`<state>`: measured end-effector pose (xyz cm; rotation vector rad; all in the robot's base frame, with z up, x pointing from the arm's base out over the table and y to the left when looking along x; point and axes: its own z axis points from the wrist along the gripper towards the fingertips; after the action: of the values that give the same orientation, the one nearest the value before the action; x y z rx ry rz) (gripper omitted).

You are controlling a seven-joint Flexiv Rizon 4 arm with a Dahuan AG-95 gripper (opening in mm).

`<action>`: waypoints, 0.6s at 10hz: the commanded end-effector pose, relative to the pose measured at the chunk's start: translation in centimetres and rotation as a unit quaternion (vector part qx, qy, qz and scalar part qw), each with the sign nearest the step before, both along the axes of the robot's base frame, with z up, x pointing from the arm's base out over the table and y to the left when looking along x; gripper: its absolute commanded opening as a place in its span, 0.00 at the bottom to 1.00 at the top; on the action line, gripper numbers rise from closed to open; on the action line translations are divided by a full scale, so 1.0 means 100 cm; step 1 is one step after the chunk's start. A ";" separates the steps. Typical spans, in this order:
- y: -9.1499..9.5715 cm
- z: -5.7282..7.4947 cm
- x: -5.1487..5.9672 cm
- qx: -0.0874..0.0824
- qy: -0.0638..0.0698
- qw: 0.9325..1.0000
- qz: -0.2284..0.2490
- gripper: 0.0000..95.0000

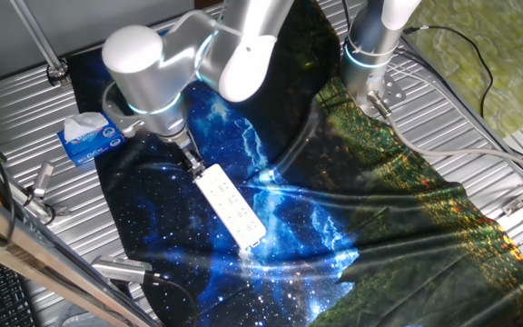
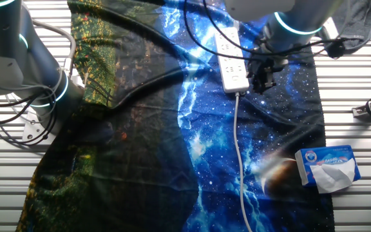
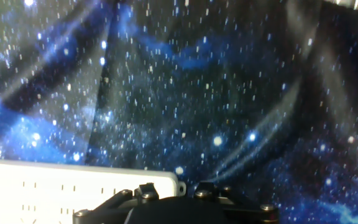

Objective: Turn off the power strip by pressing the button

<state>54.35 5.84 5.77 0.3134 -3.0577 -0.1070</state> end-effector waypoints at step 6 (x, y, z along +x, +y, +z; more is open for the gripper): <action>0.011 -0.014 -0.008 0.010 -0.011 1.000 0.004 0.60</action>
<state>53.68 7.02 4.21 0.3237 -3.0801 -0.1315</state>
